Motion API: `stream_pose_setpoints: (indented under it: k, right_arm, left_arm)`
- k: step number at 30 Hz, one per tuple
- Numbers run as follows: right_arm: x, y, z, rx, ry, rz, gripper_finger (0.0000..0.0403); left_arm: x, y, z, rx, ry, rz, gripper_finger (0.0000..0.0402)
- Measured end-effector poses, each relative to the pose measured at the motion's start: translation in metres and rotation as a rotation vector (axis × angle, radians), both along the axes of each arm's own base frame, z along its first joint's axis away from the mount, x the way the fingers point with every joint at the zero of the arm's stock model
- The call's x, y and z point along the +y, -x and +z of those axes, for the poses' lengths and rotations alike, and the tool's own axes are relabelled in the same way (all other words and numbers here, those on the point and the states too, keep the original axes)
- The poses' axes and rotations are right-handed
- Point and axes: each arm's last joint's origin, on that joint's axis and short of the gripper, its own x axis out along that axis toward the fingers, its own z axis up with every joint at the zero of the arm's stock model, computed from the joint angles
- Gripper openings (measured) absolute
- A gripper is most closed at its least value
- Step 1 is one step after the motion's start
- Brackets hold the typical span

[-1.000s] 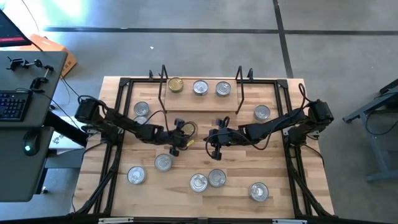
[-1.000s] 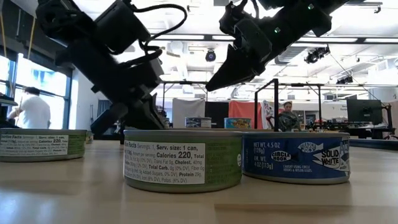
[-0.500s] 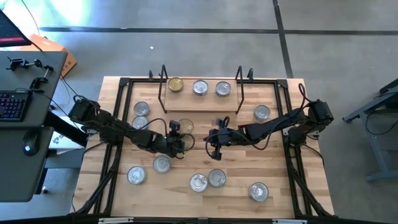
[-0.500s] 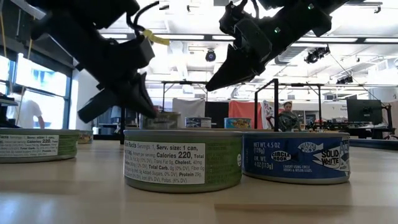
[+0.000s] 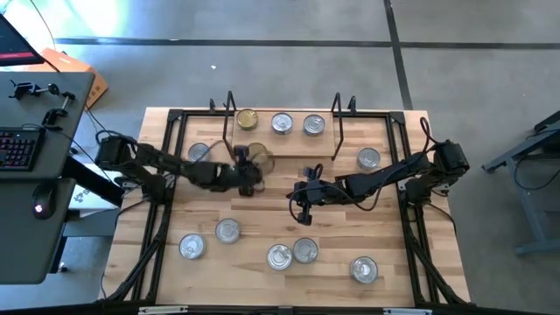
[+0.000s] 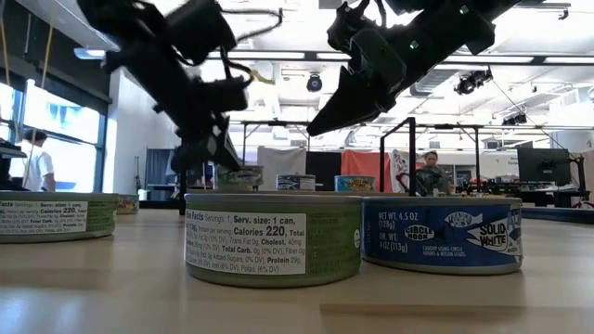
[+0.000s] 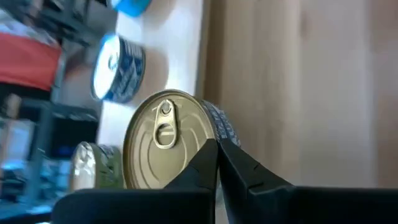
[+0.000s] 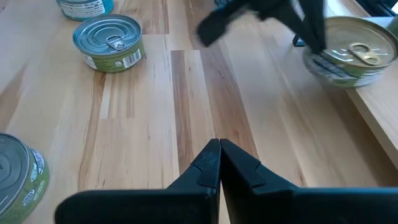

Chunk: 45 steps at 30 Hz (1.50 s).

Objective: Stack canned seafood by type on shelf
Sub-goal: Put the green tuna can on the shelf

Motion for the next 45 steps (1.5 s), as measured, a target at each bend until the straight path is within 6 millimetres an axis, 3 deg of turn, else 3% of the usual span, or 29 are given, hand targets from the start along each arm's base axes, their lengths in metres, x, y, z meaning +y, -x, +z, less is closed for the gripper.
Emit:
stream_pose_setpoints:
  k: [4,8,14,19,29,36,45]
  right_arm:
    - [0.000,0.000,0.000,0.001,0.004,0.003,0.0000]
    - [0.000,0.000,0.000,0.002,0.013,0.010,0.0000]
    - [0.000,0.000,0.000,0.003,0.021,0.015,0.0000]
    - [0.000,0.000,0.000,0.003,0.020,0.014,0.0000]
    - [0.000,0.000,0.000,-0.002,0.018,0.014,0.0000]
    - [0.000,-0.001,0.001,-0.008,0.018,0.014,0.0000]
    - [0.000,-0.001,0.002,-0.019,0.018,0.014,0.0000]
  left_arm:
    - [0.026,0.002,-0.001,0.003,0.071,0.027,0.0000]
    - [0.039,0.003,0.000,-0.012,0.066,0.089,0.0000]
    - [0.041,0.004,0.000,-0.006,0.059,0.091,0.0004]
    - [0.041,0.006,0.003,-0.009,0.043,0.112,0.0038]
    - [0.040,0.011,0.031,-0.207,0.093,0.186,0.0103]
    - [0.044,-0.001,0.029,-0.313,0.276,0.066,0.0085]
    - [0.057,-0.010,-0.002,-0.149,0.085,0.118,0.0040]
